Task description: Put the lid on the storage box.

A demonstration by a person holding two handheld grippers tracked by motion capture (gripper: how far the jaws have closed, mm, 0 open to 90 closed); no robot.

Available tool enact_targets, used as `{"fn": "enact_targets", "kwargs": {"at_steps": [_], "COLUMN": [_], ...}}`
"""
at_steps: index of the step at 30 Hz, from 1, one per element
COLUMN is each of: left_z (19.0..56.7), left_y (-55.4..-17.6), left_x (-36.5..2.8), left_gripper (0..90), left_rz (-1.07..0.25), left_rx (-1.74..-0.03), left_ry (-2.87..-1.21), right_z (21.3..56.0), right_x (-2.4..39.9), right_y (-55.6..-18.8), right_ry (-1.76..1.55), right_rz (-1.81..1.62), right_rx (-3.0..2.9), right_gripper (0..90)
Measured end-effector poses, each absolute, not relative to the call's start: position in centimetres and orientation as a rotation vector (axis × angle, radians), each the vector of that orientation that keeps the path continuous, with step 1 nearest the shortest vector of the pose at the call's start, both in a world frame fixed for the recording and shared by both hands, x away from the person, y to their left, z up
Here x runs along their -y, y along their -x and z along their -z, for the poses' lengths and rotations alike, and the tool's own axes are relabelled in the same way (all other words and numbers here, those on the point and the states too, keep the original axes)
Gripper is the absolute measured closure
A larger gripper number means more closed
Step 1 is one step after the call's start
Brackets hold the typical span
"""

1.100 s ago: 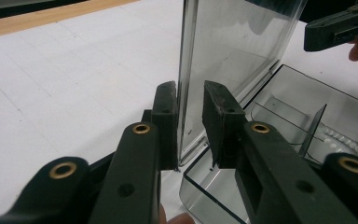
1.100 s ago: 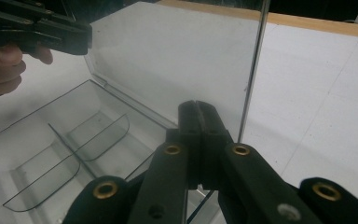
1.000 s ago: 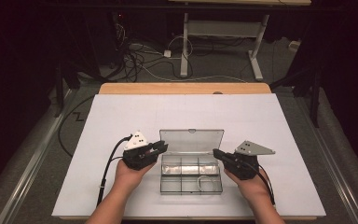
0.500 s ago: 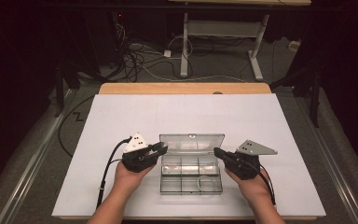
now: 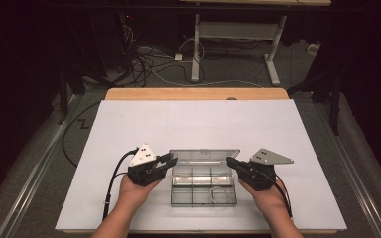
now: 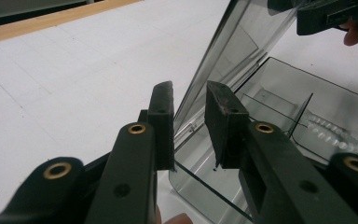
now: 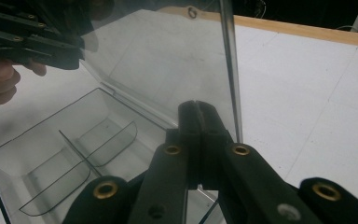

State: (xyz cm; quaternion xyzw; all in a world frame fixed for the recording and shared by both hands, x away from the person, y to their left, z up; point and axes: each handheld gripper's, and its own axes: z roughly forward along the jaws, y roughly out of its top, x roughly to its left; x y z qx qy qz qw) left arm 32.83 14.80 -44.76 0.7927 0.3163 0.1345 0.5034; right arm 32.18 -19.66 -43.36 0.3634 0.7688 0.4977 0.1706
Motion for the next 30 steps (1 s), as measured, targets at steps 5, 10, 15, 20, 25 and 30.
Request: {"fn": "enact_targets", "kwargs": {"at_steps": [5,10,15,20,25,30], "left_z": [44.7,44.7,44.8,45.4,46.0,45.7], "left_y": [-32.5,-32.2,-31.6,-30.6,-29.6,-29.2], "left_x": [-14.9,-15.0,-15.5,-16.2,-16.5,-15.8], "left_gripper": [71.4,71.5,71.5,71.5,77.9,87.9], "left_rz": [-0.326,-0.328,-0.313,-0.271,-0.203,-0.167], "left_rx": [-0.763,-0.762,-0.78,-0.824,-0.803,-0.776], "left_ry": [-1.922,-1.933,-1.933,-1.934,-1.962,-1.952], "right_z": [43.5,43.6,43.7,43.8,43.9,44.2], "right_x": [19.6,19.6,19.7,19.8,19.9,20.0], "right_y": [-32.0,-31.8,-31.6,-31.2,-30.8,-30.3], "right_ry": [-1.037,-1.033,-1.036,-1.035,-1.034,-1.029], "right_rz": [-1.405,-1.399,-1.395,-1.394,-1.398,-1.398], "right_rx": [-2.19,-2.197,-2.2,-2.204,-2.207,-2.211], "right_gripper": [90.0,90.0,90.0,90.0,90.0,90.0]}}
